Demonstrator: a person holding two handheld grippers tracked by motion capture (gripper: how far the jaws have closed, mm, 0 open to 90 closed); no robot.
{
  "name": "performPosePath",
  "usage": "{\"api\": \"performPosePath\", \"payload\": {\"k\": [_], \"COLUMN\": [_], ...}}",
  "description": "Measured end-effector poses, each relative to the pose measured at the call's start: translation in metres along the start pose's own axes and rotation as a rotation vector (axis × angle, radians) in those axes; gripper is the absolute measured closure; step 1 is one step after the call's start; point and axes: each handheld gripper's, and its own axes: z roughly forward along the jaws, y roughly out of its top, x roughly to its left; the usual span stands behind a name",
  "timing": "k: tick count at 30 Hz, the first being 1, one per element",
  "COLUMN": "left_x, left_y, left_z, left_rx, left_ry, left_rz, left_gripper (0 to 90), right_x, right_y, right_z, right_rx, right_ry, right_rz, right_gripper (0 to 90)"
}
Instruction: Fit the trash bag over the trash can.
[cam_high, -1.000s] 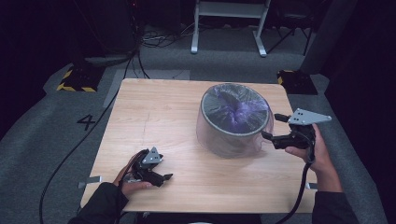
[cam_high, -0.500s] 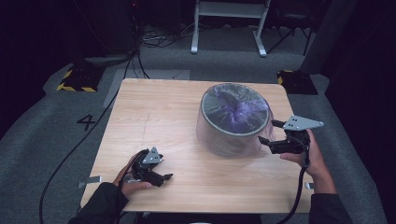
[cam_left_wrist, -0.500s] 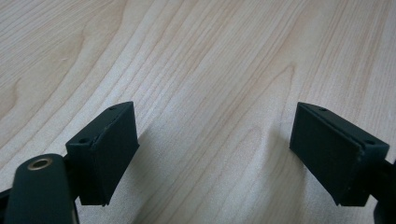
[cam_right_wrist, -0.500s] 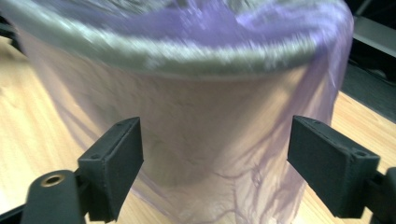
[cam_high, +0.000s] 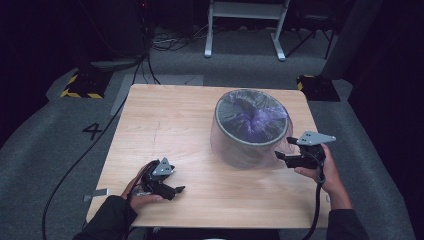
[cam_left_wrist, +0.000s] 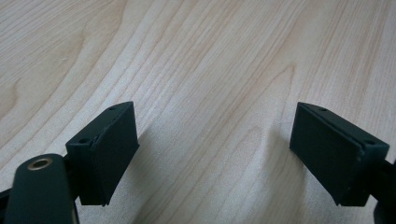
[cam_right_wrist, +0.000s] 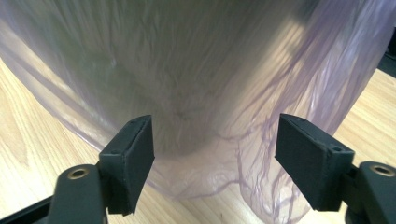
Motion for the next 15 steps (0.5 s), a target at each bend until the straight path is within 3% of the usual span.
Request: {"api": "performPosePath", "payload": {"k": [15], "left_x": [0.0], "left_y": [0.0], "left_z": [0.0], "left_rx": [0.0], "left_ry": [0.0], "left_rz": [0.0], "left_gripper": [14.8], "right_x": [0.007], "right_y": [-0.027], "right_z": [0.008], "right_rx": [0.061], "right_ry": [0.03], "right_rz": [0.015], "right_gripper": [23.8]}}
